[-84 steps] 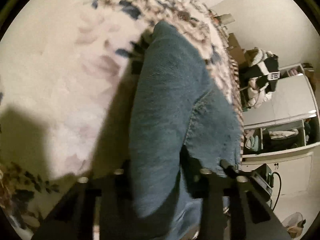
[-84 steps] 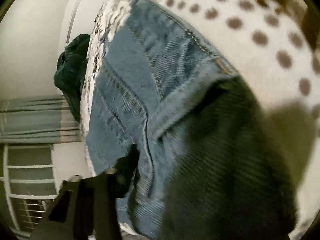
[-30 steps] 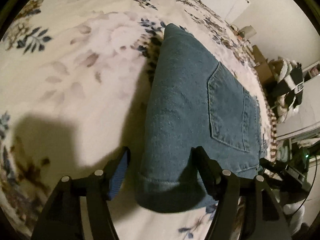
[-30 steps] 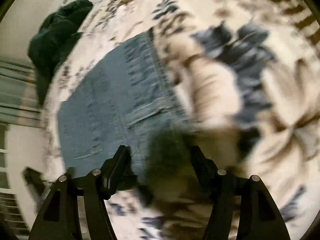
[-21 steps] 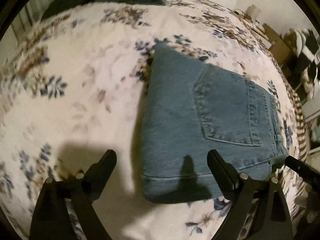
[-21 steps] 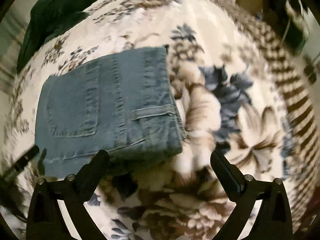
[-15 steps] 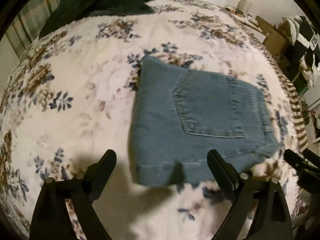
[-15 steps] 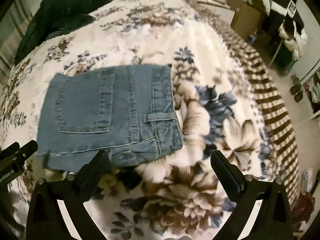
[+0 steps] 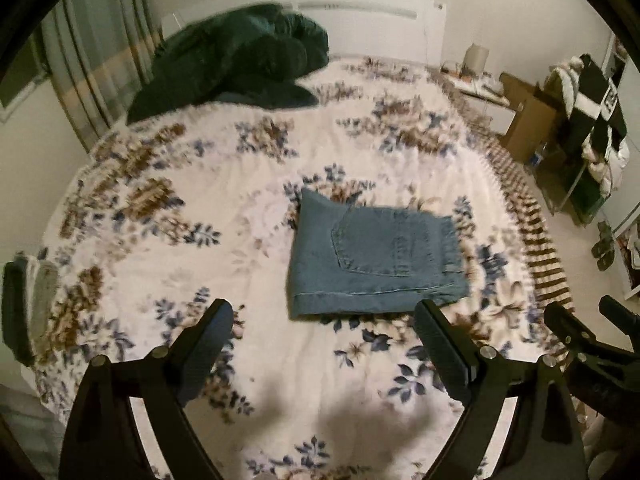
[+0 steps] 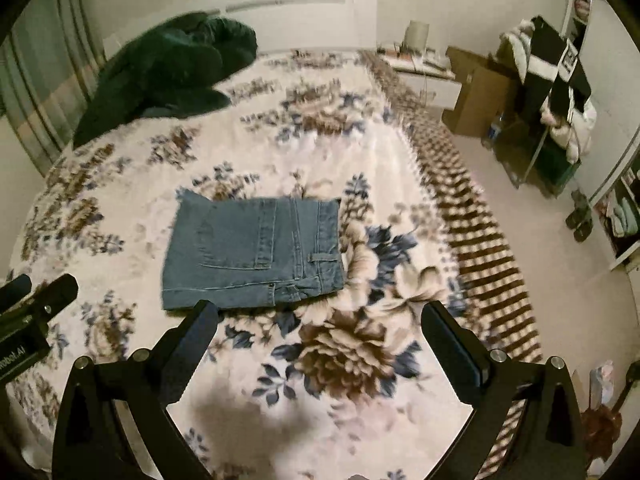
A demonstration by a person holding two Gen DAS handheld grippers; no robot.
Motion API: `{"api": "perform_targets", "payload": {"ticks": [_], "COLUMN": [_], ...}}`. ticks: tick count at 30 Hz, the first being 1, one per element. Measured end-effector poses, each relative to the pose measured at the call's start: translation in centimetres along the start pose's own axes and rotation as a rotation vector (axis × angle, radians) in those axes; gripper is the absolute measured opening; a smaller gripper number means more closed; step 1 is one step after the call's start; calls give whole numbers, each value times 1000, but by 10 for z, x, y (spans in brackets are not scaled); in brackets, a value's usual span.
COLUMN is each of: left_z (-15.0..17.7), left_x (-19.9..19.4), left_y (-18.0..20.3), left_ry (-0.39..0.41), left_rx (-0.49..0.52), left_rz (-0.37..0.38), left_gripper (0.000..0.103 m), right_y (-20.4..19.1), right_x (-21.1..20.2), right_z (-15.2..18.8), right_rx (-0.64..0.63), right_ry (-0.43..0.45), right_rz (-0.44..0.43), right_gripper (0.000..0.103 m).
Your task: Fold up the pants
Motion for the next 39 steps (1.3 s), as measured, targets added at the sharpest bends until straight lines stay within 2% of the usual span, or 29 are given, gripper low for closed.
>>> {"api": "perform_targets", "payload": {"ticks": [6, 11, 18, 20, 22, 30, 36, 39], "left_z": [-1, 5, 26, 32, 37, 41, 49, 52], "left_x": [-108, -184, -254, -269, -282, -321, -331, -332], "left_y": [10, 23, 34, 36, 38, 36, 32, 30], "left_ry": [95, 151, 183, 185, 194, 246, 252, 249], "left_rx": [-8, -20, -38, -44, -52, -33, -28, -22], "left_rz": [-21, -14, -49, -48, -51, -50, -55, -60], "left_gripper": [93, 93, 93, 93, 103, 103, 103, 103], "right_y": [11, 17, 35, 40, 45, 49, 48, 47], "right_x": [-124, -219, -324, -346, -366, -431, -450, -444], "right_z": [-9, -8, 10, 15, 21, 35, 37, 34], "right_rx": [-30, -47, -72, -76, -79, -78, -68, -65], "right_ry": [105, 178, 232, 235, 236, 273, 280, 268], "right_rz": [-30, -57, -85, -88, -89, -70, -57, -60], "right_gripper": [103, 103, 103, 103, 103, 103, 103, 103]}}
Point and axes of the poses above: each gripper's, at about its wrist camera, not at the fingertips, and x roughly the way its jaws point, y to its right, z to its underside, the point moved 2 cm from there along x, roughly the way its jaws point, and after that the axes turned 5 degrees about y, right-handed, at the moved point
